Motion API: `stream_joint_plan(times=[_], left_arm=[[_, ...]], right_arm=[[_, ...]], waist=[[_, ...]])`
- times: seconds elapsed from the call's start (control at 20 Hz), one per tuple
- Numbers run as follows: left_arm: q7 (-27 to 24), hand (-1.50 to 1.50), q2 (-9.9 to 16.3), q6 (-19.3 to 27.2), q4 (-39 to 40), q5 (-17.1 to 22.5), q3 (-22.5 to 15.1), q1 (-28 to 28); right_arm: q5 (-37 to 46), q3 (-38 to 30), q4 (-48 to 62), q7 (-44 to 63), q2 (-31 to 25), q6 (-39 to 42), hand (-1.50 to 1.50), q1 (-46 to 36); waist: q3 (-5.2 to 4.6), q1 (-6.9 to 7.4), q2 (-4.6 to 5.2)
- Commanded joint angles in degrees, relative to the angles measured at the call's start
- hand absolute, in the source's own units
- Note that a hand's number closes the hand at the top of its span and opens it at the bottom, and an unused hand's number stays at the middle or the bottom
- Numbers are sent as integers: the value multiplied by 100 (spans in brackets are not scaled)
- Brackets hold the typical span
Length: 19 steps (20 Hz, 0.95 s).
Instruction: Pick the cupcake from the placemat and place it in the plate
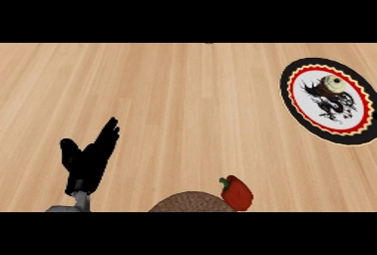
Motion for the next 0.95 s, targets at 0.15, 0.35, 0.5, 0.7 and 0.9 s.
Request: stream_joint_plan(times=[0.15, 0.35, 0.5, 0.7, 0.9], left_arm=[[212, 0, 98, -112, 47, 79, 129, 73], [124, 0, 16, -145, 113, 18, 94, 145], [-7, 0, -102, -58, 301, -95, 107, 88], [13, 0, -158, 33, 148, -272, -10, 238], [-335, 0, -221, -104, 521, -218, 126, 227]], right_arm=[[33, 145, 56, -681, -386, 1292, -150, 793], [271, 472, -172, -790, -221, 958, -150, 1055], [276, 552, -247, -740, -235, 923, -150, 1172], [208, 553, -397, -1259, -226, 1027, -150, 1857], [65, 591, -689, -1205, -16, 972, -150, 2058]], waist=[[-34, -74, 1], [-43, -101, -21], [-45, -111, -22], [-46, -146, -33], [-52, -166, -38]])
